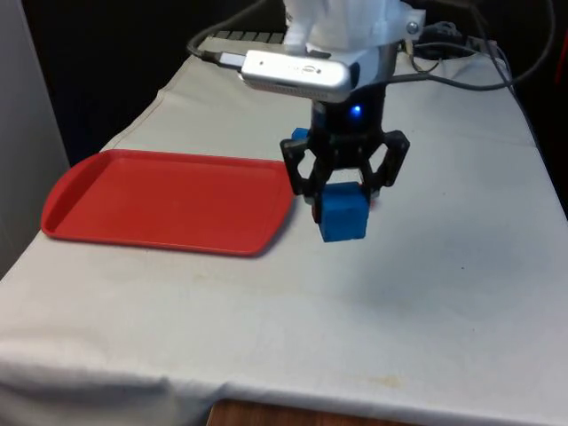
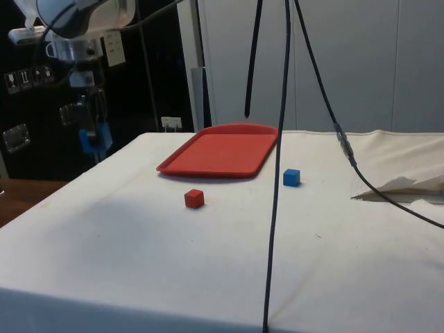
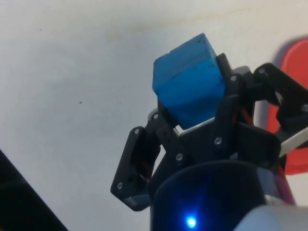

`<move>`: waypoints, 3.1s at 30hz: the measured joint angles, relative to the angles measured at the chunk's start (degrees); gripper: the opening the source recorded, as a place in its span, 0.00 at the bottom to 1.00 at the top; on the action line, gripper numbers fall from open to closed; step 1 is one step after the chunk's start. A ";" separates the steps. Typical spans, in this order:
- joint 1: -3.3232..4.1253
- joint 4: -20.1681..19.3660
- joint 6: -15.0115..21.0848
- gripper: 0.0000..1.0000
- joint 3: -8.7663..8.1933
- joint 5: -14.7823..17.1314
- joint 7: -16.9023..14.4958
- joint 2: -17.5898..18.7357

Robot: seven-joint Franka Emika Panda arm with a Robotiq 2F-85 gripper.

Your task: Pick up the largest block and place it onto the tray.

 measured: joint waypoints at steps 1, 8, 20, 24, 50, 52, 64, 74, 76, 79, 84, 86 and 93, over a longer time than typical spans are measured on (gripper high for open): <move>0.00 -0.40 0.00 0.00 -0.11 0.00 -0.29 -0.29; 0.00 -2.75 0.34 0.00 -0.57 0.00 -1.72 -1.55; 0.00 -7.33 1.83 0.00 -1.78 0.00 -4.70 -3.72; 0.00 -8.54 2.12 0.00 -2.06 0.00 -5.50 -4.35; 0.06 -21.77 7.68 0.00 -4.01 0.00 -13.18 -11.12; 0.06 -22.86 8.19 0.00 -4.18 0.00 -13.75 -11.69; 0.06 -29.68 11.52 0.00 -5.10 0.00 -17.53 -15.18; 0.06 -35.81 15.87 0.00 -5.44 0.00 -20.80 -17.70; 0.06 -36.38 16.39 0.00 -5.50 0.00 -21.08 -17.88; 0.06 -38.10 17.99 0.00 -5.50 0.06 -22.00 -18.28; 0.00 -40.34 20.34 0.00 -5.73 0.40 -23.61 -18.33; -0.06 -41.02 20.86 0.00 -6.07 0.80 -24.52 -18.33; -0.40 -42.63 21.83 0.00 -7.16 2.69 -28.07 -17.88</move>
